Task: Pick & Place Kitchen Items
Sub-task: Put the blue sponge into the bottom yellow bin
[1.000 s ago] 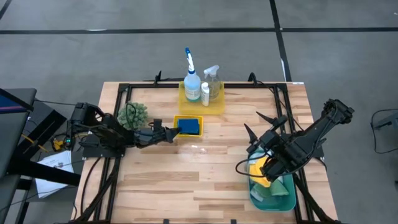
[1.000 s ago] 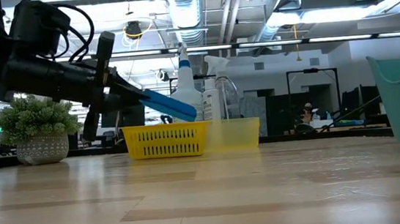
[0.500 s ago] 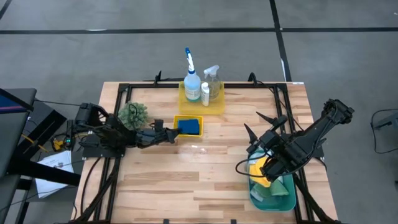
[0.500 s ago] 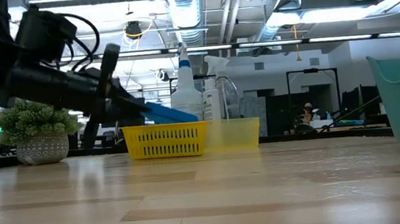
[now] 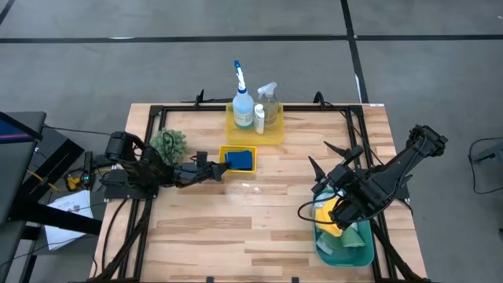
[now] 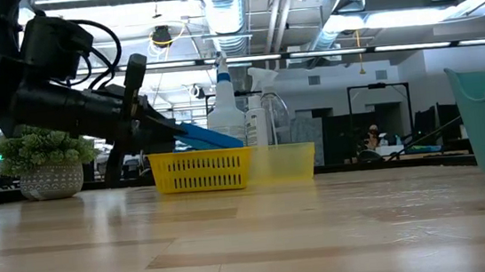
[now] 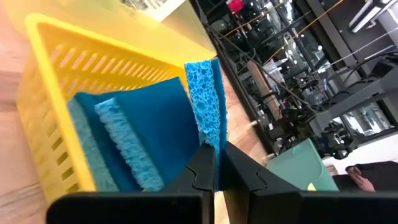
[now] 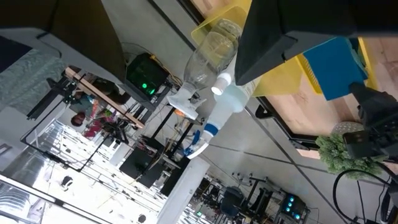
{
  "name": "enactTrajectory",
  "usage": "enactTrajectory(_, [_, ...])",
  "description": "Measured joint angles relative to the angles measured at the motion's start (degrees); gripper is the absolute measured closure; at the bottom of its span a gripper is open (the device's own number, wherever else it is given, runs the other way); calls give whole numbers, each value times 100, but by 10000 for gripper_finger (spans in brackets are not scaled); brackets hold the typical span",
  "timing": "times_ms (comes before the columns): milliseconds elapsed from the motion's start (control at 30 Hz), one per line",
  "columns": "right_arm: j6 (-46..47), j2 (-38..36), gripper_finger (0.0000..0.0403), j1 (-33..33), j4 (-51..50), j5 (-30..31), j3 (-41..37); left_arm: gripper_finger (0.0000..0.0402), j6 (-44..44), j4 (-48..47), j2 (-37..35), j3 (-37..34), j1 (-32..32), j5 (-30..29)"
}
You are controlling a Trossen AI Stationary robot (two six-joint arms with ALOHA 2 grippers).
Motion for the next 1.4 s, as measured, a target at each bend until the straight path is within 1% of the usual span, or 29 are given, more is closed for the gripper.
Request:
enactTrajectory(500, [0, 0, 111, 0, 0, -87, 0, 395, 8, 158, -2, -136, 0, -7])
enactTrajectory(733, [0, 0, 111, 0, 0, -87, 1, 393, 6, 98, -2, -136, 0, -148])
enactTrajectory(833, [0, 0, 111, 0, 0, -90, 1, 377, 5, 95, -2, -136, 0, -172])
enactTrajectory(1133, [0, 0, 111, 0, 0, -107, 0, 303, 10, 87, -2, -136, 0, -177])
enactTrajectory(1267, [0, 0, 111, 0, 0, -107, 1, 284, 25, 98, -4, -136, 0, -179])
enactTrajectory(1400, [0, 0, 111, 0, 0, -111, 0, 273, 57, 106, -7, -136, 0, -179])
